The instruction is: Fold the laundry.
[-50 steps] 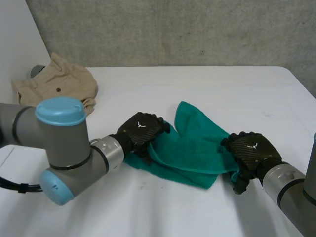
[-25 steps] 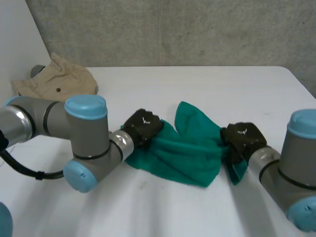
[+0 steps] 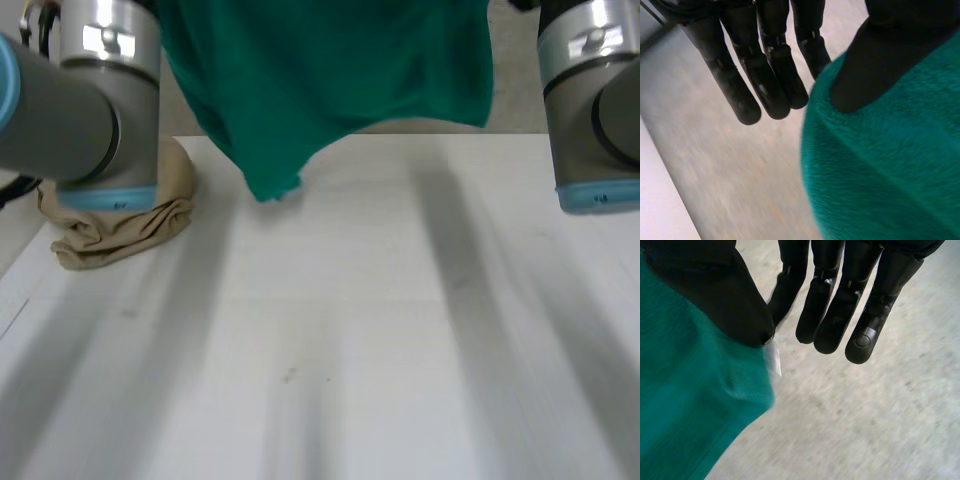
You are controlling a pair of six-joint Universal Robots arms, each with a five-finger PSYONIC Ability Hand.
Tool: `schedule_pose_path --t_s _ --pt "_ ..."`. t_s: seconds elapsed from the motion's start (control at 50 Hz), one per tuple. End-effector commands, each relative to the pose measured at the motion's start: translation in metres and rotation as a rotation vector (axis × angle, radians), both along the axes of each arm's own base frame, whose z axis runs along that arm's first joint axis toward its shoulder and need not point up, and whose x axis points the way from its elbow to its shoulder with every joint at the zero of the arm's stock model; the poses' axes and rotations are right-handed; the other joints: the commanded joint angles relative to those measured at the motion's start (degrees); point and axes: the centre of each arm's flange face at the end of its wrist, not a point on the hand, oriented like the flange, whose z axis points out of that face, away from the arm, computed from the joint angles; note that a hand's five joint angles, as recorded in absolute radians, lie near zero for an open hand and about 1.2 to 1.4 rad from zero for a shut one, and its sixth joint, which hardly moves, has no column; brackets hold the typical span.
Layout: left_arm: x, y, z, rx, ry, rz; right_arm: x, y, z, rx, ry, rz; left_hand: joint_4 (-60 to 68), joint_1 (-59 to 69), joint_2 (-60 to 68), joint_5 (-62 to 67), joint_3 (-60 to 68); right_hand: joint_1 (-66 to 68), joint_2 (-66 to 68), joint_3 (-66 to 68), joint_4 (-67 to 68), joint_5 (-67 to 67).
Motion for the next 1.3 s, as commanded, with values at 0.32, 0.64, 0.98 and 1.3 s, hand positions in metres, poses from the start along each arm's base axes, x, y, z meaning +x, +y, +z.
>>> schedule_pose_path --t_s 0.32,0.64,0.98,1.3 --pt "0.019 0.076 -0.237 0.914 -0.47 -0.111 -0.007 0.062 -0.191 0.786 0.478 0.09 11.4 14.9 11.8 14.0 12.1 24.1 13.4 12.4 12.1 13.5" --pt "0.024 0.111 -0.154 0.767 -0.441 -0.142 -0.005 0.081 -0.164 0.965 0.021 0.203 11.4 14.9 11.8 14.0 12.1 -45.9 -56.6 -57.6 -57.9 -56.5" --pt "0.014 0.145 -0.11 0.644 -0.387 -0.18 0.062 0.106 -0.216 1.142 -0.208 0.371 11.4 14.9 11.8 14.0 12.1 -45.9 -56.6 -57.6 -57.9 -56.5" --pt "0.013 0.157 -0.112 0.655 -0.387 -0.199 0.094 0.075 -0.267 1.107 -0.201 0.295 11.4 14.9 11.8 14.0 12.1 -11.1 -21.8 -22.8 -23.1 -21.7"
